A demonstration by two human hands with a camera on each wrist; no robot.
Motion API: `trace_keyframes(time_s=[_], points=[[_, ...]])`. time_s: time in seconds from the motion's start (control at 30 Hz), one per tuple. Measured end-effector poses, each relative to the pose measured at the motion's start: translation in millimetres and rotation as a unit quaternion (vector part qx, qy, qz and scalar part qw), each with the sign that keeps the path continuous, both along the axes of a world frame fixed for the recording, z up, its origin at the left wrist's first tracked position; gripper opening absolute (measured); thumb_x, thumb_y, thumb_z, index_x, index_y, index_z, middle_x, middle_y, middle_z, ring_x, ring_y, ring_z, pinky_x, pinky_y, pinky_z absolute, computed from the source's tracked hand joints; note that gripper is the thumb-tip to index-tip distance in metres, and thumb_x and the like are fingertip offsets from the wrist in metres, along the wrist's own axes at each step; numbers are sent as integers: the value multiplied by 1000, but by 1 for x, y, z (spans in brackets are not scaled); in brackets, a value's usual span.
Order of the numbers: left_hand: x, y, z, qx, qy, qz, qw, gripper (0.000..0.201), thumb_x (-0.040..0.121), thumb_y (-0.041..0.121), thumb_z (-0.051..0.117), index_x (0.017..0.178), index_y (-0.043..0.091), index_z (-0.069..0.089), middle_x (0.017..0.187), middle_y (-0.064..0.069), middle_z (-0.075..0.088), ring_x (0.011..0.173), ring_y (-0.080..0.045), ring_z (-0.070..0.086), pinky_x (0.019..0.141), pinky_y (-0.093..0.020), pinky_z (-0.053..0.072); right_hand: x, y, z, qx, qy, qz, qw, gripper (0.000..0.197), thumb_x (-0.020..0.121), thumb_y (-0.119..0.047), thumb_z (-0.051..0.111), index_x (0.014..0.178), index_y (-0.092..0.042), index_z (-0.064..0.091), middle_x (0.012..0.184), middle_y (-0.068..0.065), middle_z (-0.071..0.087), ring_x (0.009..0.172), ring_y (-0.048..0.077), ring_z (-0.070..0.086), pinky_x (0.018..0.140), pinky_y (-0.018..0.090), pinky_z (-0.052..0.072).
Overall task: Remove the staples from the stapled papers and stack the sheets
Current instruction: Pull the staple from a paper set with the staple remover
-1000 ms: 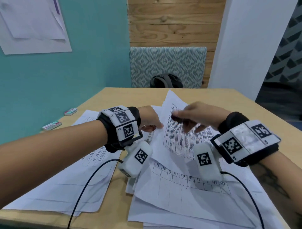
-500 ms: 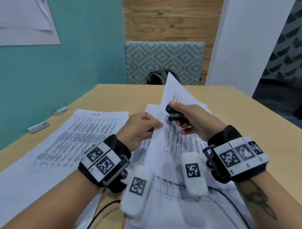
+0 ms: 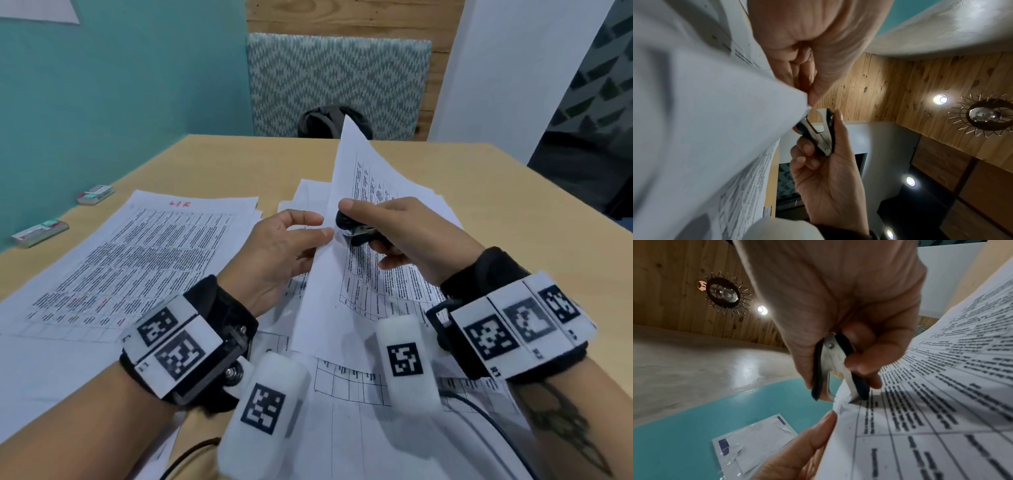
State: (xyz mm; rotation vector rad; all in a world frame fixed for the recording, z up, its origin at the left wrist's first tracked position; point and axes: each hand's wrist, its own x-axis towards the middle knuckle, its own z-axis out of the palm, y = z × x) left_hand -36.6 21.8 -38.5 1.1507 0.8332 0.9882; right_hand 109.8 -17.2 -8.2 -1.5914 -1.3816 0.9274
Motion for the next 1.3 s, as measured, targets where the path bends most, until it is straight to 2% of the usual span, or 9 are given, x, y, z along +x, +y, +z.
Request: trace_keyframes(time_s=[0.1, 0.3, 0.43, 0.6, 0.77, 0.93, 1.1, 1.2, 1.3], points=[[0, -1, 0, 18, 10, 3, 1000, 15, 83, 1, 61, 85, 14, 54, 71, -5, 64, 52, -10, 58, 48, -16, 49, 1, 0, -1, 10, -26, 3, 1000, 44, 82, -49, 60, 87, -7, 73, 70, 5, 53, 42, 2, 42, 48, 20, 43], [0, -3, 1, 29, 7, 9, 1000, 21, 83, -3, 60, 76, 14, 50, 71, -6, 62, 49, -8, 59, 46, -15, 47, 0, -1, -2, 16, -58, 0, 998, 53, 82, -48, 61, 95, 3, 69, 55, -5, 48, 43, 2, 43, 48, 20, 44], [0, -4, 1, 34, 10, 11, 999, 21, 83, -3, 60, 76, 14, 48, 70, -6, 62, 51, -10, 59, 46, -15, 47, 0, 0, -4, 14, -63, -1, 998, 61, 81, -48, 62, 102, 9, 63, 59, -3, 47, 46, 4, 44, 47, 20, 43], [-1, -4, -1, 32, 16, 15, 999, 22, 81, -1, 62, 80, 15, 48, 64, -2, 65, 50, -10, 59, 49, -16, 49, -1, 1, -6, -1, -48, 9, 999, 59, 83, -45, 62, 104, 10, 63, 60, -2, 48, 46, 4, 43, 47, 19, 42], [0, -6, 0, 28, 11, 10, 999, 22, 82, -1, 62, 78, 15, 47, 60, 0, 63, 47, -7, 59, 46, -15, 47, 0, 1, -8, -1, -44, 2, 999, 50, 85, -39, 62, 99, 8, 65, 41, -15, 54, 38, -1, 43, 44, 15, 41], [0, -6, 0, 28, 9, 5, 1000, 22, 82, -1, 62, 78, 15, 47, 56, 3, 63, 46, -7, 59, 47, -15, 47, -2, -1, -7, 6, -54, -6, 998, 51, 86, -37, 62, 100, 12, 62, 40, -18, 54, 37, -5, 46, 43, 14, 39], [-1, -5, 0, 29, 11, 1, 1000, 23, 82, -1, 61, 77, 15, 47, 51, 6, 61, 46, -7, 57, 46, -15, 47, -2, 1, -5, -9, -28, -18, 999, 49, 86, -39, 61, 97, 9, 65, 76, 6, 61, 49, 7, 42, 43, 16, 38], [-1, -5, 0, 26, 13, 0, 1000, 22, 82, -2, 61, 76, 14, 47, 57, 2, 59, 48, -9, 56, 47, -16, 48, -2, -1, -1, -55, 33, -9, 998, 28, 89, -33, 60, 75, -9, 69, 67, -1, 64, 49, 8, 38, 38, 12, 34], [0, -6, 0, 25, 16, -3, 1000, 22, 82, -2, 61, 76, 14, 48, 64, -2, 56, 48, -9, 56, 47, -15, 48, -1, -1, 1, -69, 60, -21, 996, 27, 88, -29, 61, 65, -15, 65, 51, -8, 63, 47, 8, 37, 37, 12, 31]])
